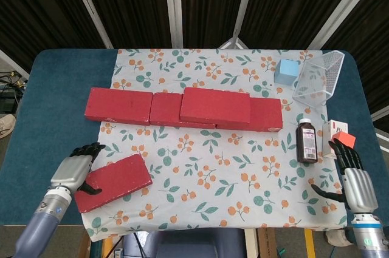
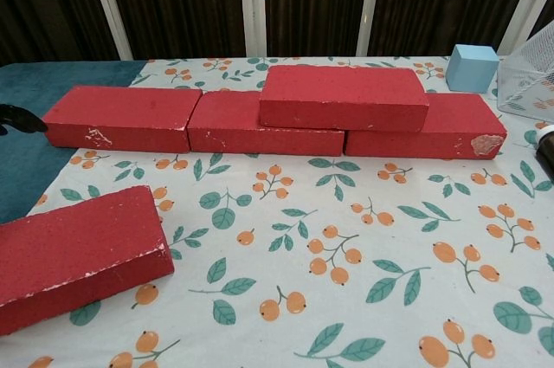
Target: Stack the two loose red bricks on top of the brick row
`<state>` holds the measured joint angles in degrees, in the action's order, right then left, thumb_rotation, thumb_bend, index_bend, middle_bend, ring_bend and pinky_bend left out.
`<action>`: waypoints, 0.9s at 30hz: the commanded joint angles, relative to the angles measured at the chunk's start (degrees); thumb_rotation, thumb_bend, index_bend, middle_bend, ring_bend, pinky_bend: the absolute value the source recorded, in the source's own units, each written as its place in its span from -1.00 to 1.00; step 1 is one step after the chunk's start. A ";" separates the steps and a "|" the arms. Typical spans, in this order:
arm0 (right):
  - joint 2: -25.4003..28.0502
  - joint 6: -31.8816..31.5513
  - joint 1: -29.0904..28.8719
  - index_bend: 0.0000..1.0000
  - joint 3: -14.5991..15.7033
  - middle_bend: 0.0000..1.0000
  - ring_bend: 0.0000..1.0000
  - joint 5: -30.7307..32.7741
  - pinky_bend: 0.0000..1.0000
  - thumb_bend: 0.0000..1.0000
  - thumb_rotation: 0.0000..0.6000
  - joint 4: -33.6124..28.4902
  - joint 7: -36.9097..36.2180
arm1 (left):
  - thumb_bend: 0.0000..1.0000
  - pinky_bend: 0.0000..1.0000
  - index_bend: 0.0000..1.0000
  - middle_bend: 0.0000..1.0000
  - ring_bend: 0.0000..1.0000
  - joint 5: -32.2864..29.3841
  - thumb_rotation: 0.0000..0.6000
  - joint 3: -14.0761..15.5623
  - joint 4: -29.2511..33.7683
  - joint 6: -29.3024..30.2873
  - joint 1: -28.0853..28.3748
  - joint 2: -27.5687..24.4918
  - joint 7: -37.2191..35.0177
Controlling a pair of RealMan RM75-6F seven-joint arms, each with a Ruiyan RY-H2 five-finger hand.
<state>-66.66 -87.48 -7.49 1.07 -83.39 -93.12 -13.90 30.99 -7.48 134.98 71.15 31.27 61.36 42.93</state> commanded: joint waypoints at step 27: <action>-0.27 0.65 1.66 -1.00 -2.27 -1.00 -1.00 -0.31 -1.00 -0.89 1.00 0.34 -0.66 | -1.00 -0.91 -1.00 -1.00 -1.00 0.59 1.00 7.87 -7.40 7.91 0.89 15.03 1.51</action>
<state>-66.94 -86.85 -5.84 -1.16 -83.71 -92.78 -14.53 31.54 0.34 127.64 79.12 32.15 76.32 44.48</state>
